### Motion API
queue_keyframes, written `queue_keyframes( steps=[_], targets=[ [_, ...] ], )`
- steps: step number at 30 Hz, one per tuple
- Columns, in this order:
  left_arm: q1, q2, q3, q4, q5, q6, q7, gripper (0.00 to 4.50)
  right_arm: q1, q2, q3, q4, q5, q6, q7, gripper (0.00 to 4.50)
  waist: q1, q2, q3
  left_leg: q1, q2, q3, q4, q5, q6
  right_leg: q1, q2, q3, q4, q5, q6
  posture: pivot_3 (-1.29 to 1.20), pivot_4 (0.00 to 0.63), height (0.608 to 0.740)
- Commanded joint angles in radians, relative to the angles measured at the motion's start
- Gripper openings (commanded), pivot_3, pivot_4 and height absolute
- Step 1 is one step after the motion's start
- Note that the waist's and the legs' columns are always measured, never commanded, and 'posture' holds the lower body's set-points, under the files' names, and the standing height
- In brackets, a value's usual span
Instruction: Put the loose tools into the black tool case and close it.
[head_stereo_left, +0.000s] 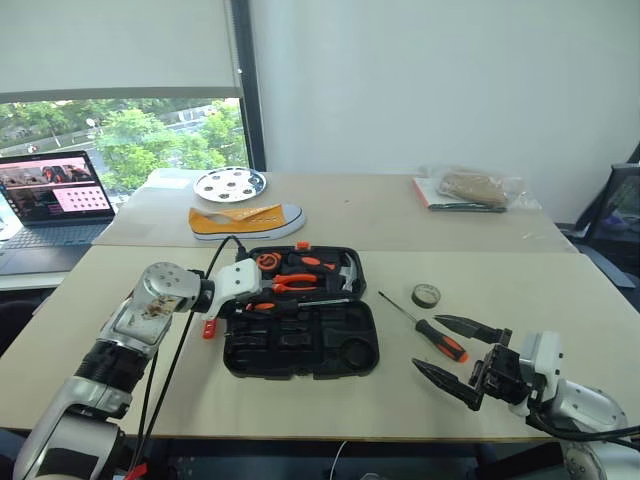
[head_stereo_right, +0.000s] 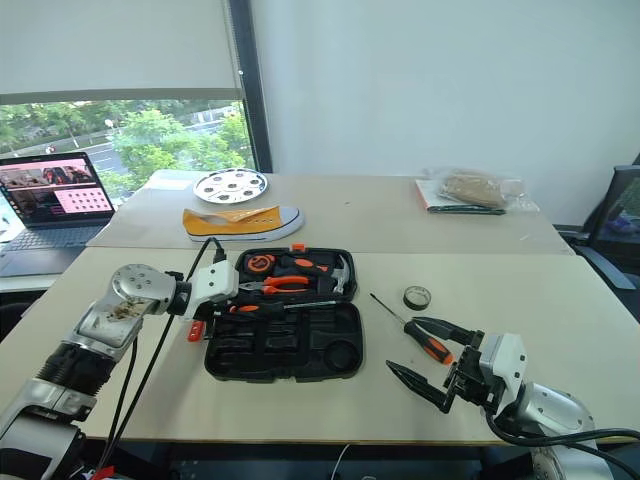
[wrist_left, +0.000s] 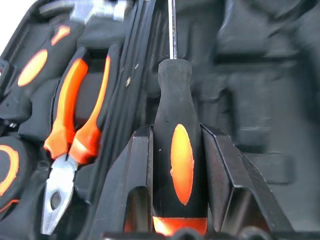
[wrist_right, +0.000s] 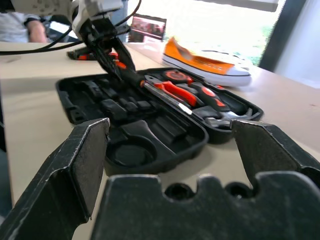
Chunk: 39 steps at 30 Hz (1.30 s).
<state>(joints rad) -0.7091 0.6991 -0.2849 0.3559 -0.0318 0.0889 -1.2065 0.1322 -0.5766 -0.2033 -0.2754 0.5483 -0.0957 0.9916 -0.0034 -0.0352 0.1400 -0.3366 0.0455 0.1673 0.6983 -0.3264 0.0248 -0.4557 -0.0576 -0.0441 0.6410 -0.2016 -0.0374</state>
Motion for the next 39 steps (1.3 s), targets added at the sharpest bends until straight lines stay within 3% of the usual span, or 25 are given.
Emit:
queue_keyframes(
  steps=[1,16,26,28,32,37,39],
  targets=[
    [-0.046,-0.013,-0.021,0.048,0.058,-0.043,0.01,0.89,0.012,0.008,-0.009,-0.057,-0.002,-0.009,-0.022,4.5,0.0,0.0,0.0,0.0,0.0,0.0,0.0,0.0,0.0,0.0,0.0,0.0,0.0,0.0,0.0,0.0,0.15,0.74],
    [-0.011,0.033,-0.014,0.095,0.083,-0.148,-0.088,0.89,0.018,0.02,-0.004,-0.063,-0.018,-0.014,-0.043,4.5,-0.002,0.0,0.0,0.001,0.0,0.0,0.005,-0.003,0.005,-0.001,-0.001,-0.002,-0.001,0.0,0.001,0.0,0.15,0.74],
    [-0.031,-0.032,-0.018,0.196,0.108,-0.237,-0.023,0.89,0.0,0.01,-0.002,-0.059,-0.014,-0.002,-0.035,4.5,0.007,0.0,0.0,0.001,0.0,0.001,0.006,-0.003,0.006,0.0,-0.002,-0.003,0.0,0.0,0.002,0.0,0.15,0.74],
    [-0.036,-0.045,0.01,0.192,0.086,-0.26,-0.003,1.89,-0.003,0.009,-0.002,-0.063,-0.013,0.003,-0.035,4.5,0.011,0.0,0.0,0.001,-0.001,0.0,0.006,-0.004,0.007,0.0,-0.002,-0.003,0.0,0.0,0.002,0.0,0.15,0.74],
    [-0.043,-0.053,0.104,0.162,-0.007,-0.286,0.013,3.05,-0.001,0.009,-0.002,-0.068,-0.009,0.007,-0.035,4.5,0.016,-0.001,0.0,0.0,-0.001,0.0,0.007,-0.004,0.008,0.0,-0.002,-0.003,0.0,0.0,0.002,0.0,0.15,0.74],
    [-0.021,-0.065,0.172,0.113,-0.103,-0.203,-0.007,3.05,-0.001,0.011,0.002,-0.065,-0.01,0.012,-0.034,4.5,0.014,-0.001,0.0,0.0,0.0,0.0,0.007,-0.004,0.008,0.0,-0.002,-0.005,-0.001,0.0,0.003,0.0,0.15,0.74],
    [-0.011,-0.076,0.18,0.11,-0.106,-0.174,0.015,2.52,-0.006,0.012,0.005,-0.062,-0.012,0.015,-0.035,4.5,0.013,-0.001,0.0,0.0,0.0,0.0,0.007,-0.004,0.008,0.0,-0.002,-0.005,-0.001,0.0,0.003,0.0,0.15,0.74]
  ],
)
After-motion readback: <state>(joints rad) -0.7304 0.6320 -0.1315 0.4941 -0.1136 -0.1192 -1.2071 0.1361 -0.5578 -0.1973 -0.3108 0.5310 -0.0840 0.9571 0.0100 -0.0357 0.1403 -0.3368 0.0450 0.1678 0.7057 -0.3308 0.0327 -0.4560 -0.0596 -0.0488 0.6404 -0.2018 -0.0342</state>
